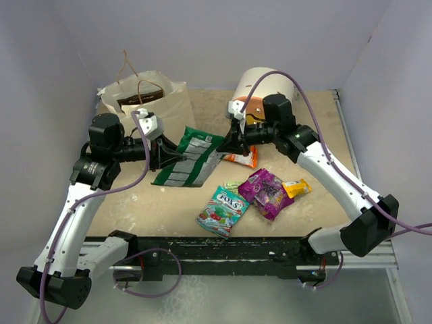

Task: Place the snacks into the paper bag
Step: Place the snack in the paper bag.

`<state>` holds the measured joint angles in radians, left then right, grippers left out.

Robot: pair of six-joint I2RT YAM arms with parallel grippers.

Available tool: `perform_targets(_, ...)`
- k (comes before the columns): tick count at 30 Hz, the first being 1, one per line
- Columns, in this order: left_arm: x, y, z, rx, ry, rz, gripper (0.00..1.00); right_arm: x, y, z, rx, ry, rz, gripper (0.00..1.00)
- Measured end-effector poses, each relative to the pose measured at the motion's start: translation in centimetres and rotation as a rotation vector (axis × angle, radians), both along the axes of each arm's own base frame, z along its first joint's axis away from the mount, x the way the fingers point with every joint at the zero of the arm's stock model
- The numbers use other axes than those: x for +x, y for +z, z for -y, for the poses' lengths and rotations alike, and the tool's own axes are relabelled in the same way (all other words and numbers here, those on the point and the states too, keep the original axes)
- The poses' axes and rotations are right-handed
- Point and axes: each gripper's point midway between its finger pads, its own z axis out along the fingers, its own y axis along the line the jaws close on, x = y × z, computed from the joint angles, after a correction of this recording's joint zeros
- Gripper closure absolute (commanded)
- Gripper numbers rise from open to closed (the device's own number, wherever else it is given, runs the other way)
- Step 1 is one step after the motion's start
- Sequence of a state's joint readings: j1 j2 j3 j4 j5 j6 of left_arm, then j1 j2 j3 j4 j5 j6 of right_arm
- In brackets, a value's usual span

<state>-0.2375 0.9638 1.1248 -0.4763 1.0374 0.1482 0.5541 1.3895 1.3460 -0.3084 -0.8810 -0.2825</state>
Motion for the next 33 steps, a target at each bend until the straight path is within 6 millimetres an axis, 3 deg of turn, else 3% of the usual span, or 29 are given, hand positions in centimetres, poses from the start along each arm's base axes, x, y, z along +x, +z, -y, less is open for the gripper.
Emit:
perform_targets(8, 0.3, -0.1, 0.5, -0.017, -0.035, -0.027, 0.36, -0.5, 0.2, -0.7, -0.015, 0.037, 0.002, 1.00)
perform_targets(13, 1.2, -0.4, 0.9, -0.031, -0.036, -0.064, 0.25, -1.1, -0.4, -1.6, -0.034, 0.070, -0.009, 1.00)
perform_targets(19, 1.0, 0.3, 1.3, -0.055, -0.057, -0.067, 0.16, -1.2, -0.6, -2.2, -0.047, 0.083, -0.023, 1.00)
perform_targets(24, 0.6, 0.2, 1.6, -0.063, -0.072, -0.099, 0.14, -1.0, -0.7, -2.6, -0.059, 0.074, -0.020, 1.00)
perform_targets(31, 1.0, -2.5, 2.5, -0.017, -0.079, -0.236, 0.22, 0.0, -0.5, -3.2, -0.070, 0.051, -0.007, 1.00)
perform_targets(33, 1.0, -3.3, 2.6, -0.002, -0.076, -0.275, 0.30, 0.2, -0.4, -3.2, -0.072, 0.043, -0.001, 1.00)
